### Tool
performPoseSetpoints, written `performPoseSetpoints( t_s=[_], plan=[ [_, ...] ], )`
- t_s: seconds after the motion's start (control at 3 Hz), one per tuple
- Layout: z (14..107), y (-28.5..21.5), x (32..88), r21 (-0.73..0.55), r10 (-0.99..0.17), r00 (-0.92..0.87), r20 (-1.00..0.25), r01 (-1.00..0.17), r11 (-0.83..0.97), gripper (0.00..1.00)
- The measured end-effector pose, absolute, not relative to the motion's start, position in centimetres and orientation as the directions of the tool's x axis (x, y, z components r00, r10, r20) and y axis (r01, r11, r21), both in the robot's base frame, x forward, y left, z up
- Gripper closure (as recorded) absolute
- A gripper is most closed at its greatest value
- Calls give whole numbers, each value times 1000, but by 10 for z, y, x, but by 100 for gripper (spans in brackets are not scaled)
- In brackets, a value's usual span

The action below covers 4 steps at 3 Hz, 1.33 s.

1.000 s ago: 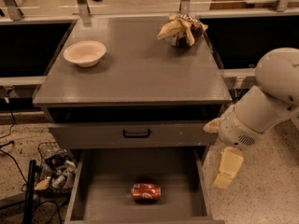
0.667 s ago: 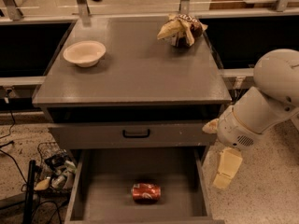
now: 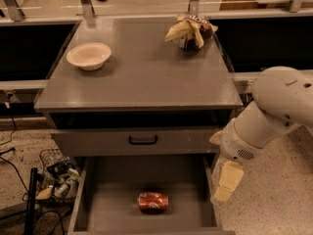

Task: Pick coke can from middle drawer and place on counter

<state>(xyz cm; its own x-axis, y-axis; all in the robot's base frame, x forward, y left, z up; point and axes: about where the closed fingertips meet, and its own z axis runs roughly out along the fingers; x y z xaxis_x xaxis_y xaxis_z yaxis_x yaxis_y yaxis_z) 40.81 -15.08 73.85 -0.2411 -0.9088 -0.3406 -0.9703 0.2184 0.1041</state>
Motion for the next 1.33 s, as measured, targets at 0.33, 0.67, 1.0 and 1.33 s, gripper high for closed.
performPoseSetpoints(
  t_s=[0.33, 0.67, 1.0, 1.33],
  plan=[
    [715, -136, 414, 128, -915, -236, -328, -971, 204, 0],
    [712, -133, 415, 132, -914, -232, -332, -971, 199, 0],
    [703, -123, 417, 150, -911, -219, -350, -973, 177, 0],
    [690, -105, 420, 162, -910, -190, -368, -977, 138, 0]
  ],
)
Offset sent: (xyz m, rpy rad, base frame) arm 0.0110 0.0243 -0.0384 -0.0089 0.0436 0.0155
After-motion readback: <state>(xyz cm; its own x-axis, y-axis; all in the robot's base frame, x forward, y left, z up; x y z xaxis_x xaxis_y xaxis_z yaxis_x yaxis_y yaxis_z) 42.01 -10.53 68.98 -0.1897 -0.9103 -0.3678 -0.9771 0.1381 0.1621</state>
